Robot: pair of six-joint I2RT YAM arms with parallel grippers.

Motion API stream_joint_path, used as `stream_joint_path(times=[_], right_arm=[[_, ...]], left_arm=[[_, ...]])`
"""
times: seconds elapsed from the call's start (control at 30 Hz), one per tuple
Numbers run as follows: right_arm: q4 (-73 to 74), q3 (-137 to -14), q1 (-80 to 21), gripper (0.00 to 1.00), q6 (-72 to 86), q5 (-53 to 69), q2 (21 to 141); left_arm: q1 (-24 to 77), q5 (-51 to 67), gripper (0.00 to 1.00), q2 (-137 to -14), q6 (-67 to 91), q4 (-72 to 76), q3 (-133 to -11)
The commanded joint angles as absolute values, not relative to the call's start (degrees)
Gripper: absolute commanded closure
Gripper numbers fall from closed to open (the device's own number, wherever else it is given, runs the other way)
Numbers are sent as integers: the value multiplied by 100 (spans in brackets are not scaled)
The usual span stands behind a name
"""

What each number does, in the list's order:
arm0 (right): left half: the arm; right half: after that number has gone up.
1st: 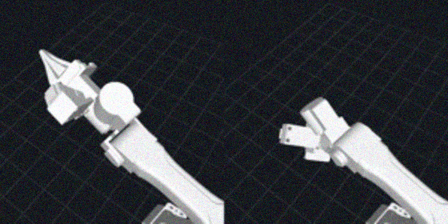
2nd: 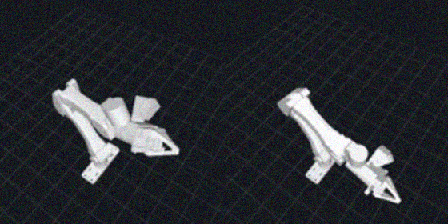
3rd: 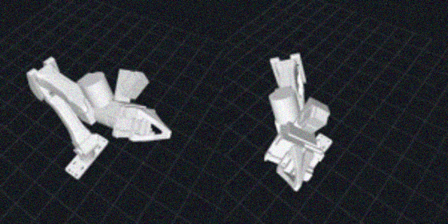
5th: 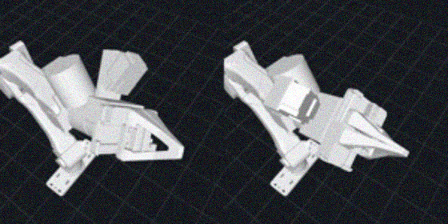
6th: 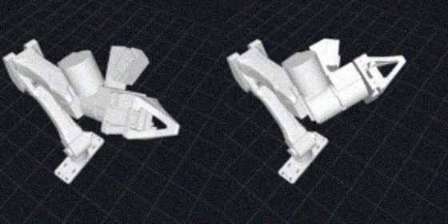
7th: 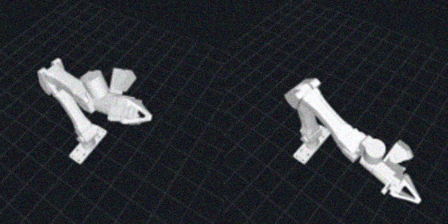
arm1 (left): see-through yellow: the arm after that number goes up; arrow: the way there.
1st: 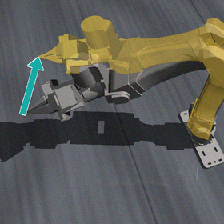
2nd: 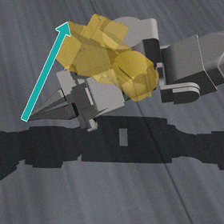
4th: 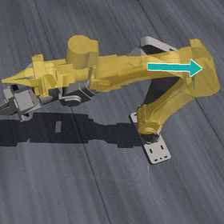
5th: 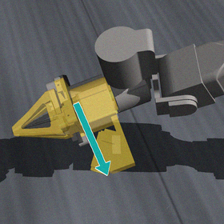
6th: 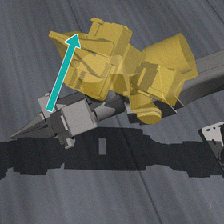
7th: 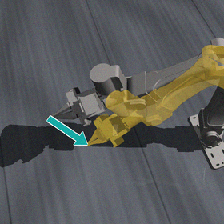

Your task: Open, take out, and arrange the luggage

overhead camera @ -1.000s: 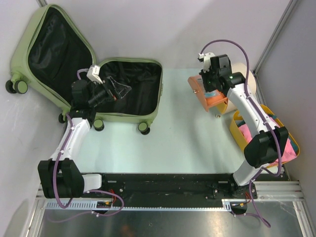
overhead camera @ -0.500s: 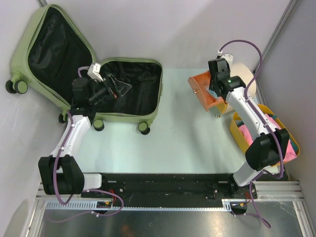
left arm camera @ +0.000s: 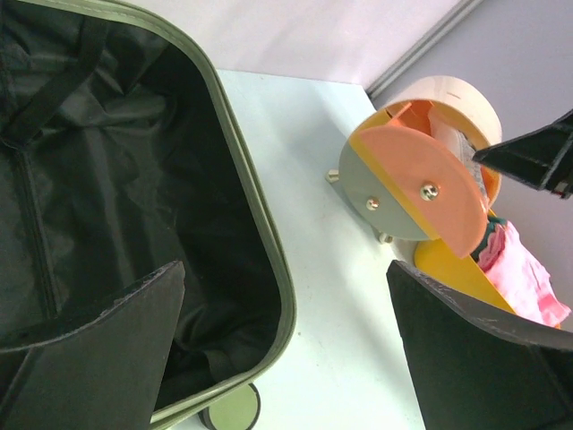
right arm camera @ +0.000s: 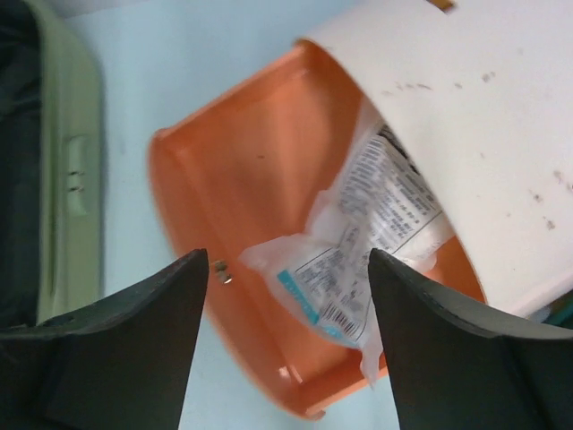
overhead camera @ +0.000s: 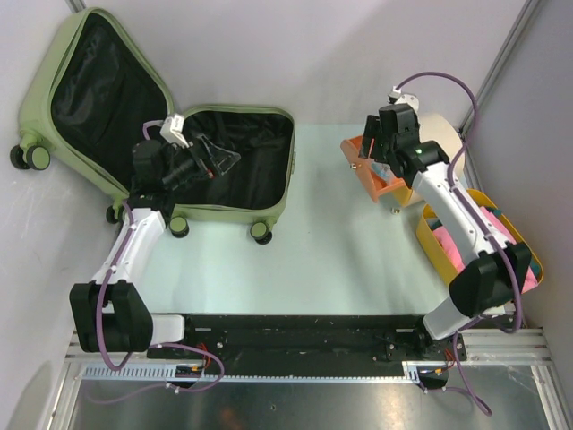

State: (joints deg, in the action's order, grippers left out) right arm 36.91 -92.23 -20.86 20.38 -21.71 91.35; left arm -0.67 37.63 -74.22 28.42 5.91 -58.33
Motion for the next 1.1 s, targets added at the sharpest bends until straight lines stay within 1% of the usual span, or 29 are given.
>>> stream_joint_path(times=[0.0, 0.03, 0.07, 0.13, 0.27, 0.4, 0.5, 0.6, 0.7, 0.83, 0.9, 0.93, 1.07], right_arm=[[2578, -9106, -2303, 19, 829, -1101, 8245], [2427, -9079, -2311, 19, 356, -646, 8140], [2321, -9105, -2355, 18, 230, -494, 8121], [2399, -9289, -2408, 20, 19, 93, 8269], [2856, -9492, -2628, 20, 44, 395, 8578], [3171, -9430, -2742, 24, 105, 746, 8832], [3531, -9597, -2786, 25, 105, 808, 9201], [3717, -9659, -2769, 23, 36, 493, 9447], [3779, -9677, -2672, 24, -130, 98, 9632], [3762, -9765, -2567, 24, -500, -947, 9808], [3578, -9695, -2540, 25, -650, -1238, 9809], [3473, -9651, -2540, 25, -851, -1570, 9782], [2849, -9378, -2435, 25, -1361, -2021, 9764]], left_arm=[[140, 3832, 0, -7304, 2786, 773, -5950], [149, 3832, 0, -7312, 2804, 773, -5959], [167, 3823, 0, -7312, 2804, 773, -5959], [220, 3823, 0, -7313, 2812, 773, -5985], [272, 3753, 0, -7356, 2830, 773, -6021], [272, 3595, 0, -7330, 2778, 773, -6091], [272, 3586, 0, -7313, 2777, 773, -6082], [272, 3551, 0, -7330, 2812, 773, -6064], [272, 3551, 0, -7347, 2839, 773, -6099], [272, 3551, 0, -7409, 2804, 773, -6152], [272, 3568, 0, -7435, 2804, 773, -6196], [272, 3577, 0, -7453, 2812, 773, -6205], [272, 3586, 0, -7550, 2795, 773, -6249]])
